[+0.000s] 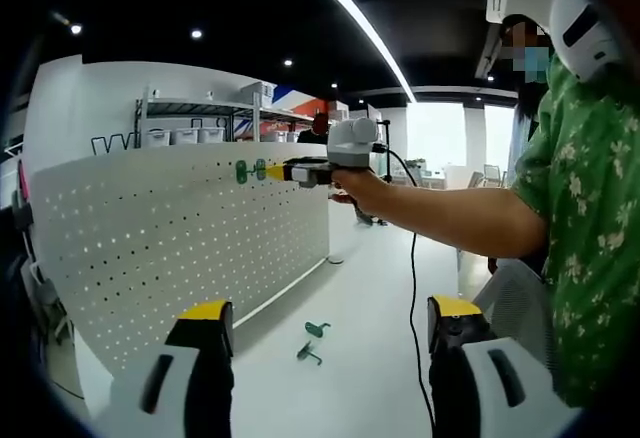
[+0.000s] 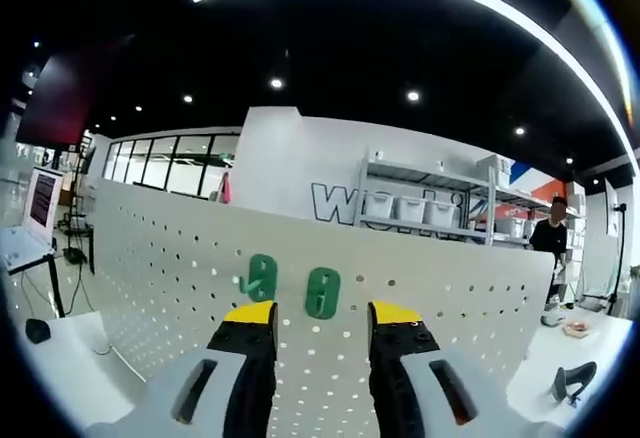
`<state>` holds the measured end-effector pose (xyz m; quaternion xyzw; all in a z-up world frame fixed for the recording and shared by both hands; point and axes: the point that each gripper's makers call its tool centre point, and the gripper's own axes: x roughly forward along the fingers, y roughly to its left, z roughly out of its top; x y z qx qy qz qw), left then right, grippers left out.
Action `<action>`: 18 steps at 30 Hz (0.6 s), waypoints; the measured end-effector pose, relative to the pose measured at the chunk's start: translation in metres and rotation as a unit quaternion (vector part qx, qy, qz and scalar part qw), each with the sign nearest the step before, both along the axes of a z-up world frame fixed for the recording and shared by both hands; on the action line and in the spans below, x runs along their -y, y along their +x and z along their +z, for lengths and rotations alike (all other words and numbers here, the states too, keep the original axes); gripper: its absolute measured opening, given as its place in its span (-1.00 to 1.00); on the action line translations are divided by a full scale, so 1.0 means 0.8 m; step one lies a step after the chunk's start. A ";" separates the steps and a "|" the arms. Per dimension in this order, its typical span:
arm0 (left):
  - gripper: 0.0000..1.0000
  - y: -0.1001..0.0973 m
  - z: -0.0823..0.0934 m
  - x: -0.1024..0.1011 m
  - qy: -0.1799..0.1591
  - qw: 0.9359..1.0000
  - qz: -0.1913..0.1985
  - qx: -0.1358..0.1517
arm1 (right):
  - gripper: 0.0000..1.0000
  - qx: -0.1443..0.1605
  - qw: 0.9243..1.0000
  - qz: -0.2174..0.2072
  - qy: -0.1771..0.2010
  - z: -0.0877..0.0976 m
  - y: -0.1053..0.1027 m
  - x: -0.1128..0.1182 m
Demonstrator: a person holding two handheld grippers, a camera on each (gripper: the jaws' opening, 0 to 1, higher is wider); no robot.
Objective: Insert the hook assembly into the mounting plate slot until the hook locks in place.
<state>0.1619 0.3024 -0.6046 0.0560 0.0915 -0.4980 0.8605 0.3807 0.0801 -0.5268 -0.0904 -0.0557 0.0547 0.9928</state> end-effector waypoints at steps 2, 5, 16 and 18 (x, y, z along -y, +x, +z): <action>0.64 -0.001 0.000 0.000 0.000 1.000 0.000 0.000 | -0.23 0.002 1.000 0.004 0.003 0.000 -0.005 0.001; 0.64 -0.002 0.001 0.000 0.000 1.000 0.000 0.001 | -0.15 -0.002 1.000 0.007 0.004 -0.002 -0.010 0.003; 0.66 -0.008 0.003 0.006 -0.004 1.000 0.000 -0.004 | 0.04 -0.014 0.999 0.027 0.036 -0.013 -0.038 0.014; 0.68 -0.009 0.002 0.007 -0.003 1.000 0.001 -0.005 | 0.09 -0.017 0.999 0.028 0.034 -0.017 -0.044 0.016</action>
